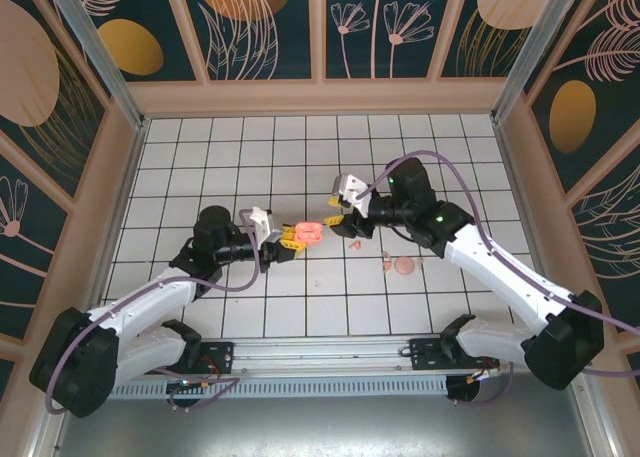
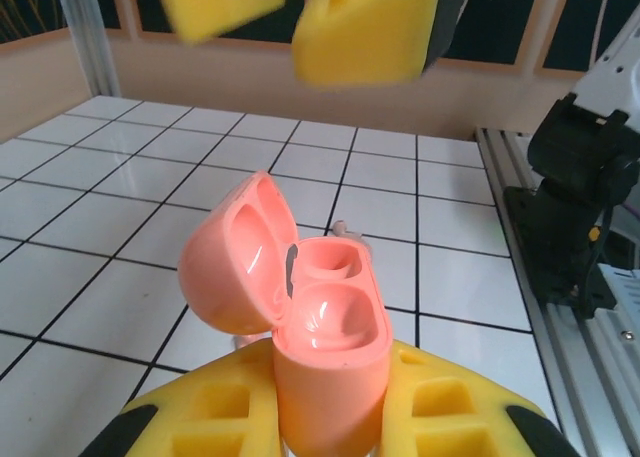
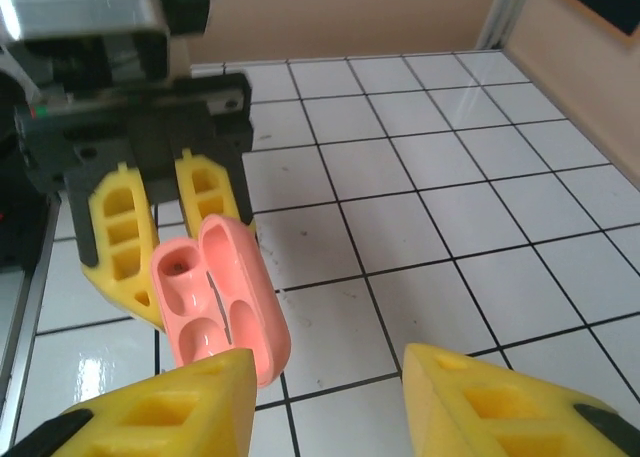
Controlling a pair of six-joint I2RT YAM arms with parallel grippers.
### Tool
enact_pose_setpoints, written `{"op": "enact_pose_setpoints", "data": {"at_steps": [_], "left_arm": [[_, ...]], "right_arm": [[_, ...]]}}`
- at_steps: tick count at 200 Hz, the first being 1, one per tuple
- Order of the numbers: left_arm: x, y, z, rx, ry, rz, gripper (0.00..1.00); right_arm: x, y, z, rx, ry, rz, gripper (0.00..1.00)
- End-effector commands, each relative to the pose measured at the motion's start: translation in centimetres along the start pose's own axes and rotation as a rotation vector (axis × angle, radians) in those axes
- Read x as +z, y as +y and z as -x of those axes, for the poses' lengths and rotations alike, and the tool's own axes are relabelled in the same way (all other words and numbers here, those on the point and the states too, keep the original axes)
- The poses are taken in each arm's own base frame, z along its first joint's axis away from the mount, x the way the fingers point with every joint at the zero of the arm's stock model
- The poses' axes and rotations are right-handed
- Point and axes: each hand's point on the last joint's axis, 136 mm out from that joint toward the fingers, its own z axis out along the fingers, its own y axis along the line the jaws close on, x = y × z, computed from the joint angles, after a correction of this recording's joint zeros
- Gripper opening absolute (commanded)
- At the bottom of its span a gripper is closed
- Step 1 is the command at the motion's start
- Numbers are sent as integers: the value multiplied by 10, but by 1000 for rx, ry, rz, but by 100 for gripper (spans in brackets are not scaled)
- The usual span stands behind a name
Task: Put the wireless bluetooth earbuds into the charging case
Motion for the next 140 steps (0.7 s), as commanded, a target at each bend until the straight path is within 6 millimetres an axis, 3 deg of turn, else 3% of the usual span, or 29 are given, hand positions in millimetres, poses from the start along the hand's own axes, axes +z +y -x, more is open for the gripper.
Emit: {"op": "enact_pose_setpoints", "data": {"at_steps": [1,27,59,101,140], "left_arm": [[1,10,7,-30,-83,55,16],[3,22,-12,-102,-73,115,15],[7,29,-25,-171,-65,140,13],[10,34,-30,-201,-56,150,12],[10,35,-30,-206,-55,154,12]], "right_arm": [[-12,-8,3,129,-46,-49,43],[-15,-31,-30,342,48,-193,42],[-13,-54,-95,712,290,-400,41],[-21,-41,-173,1040,597,-564,39],[-2,-25,-193,1225,620,-518,40]]}}
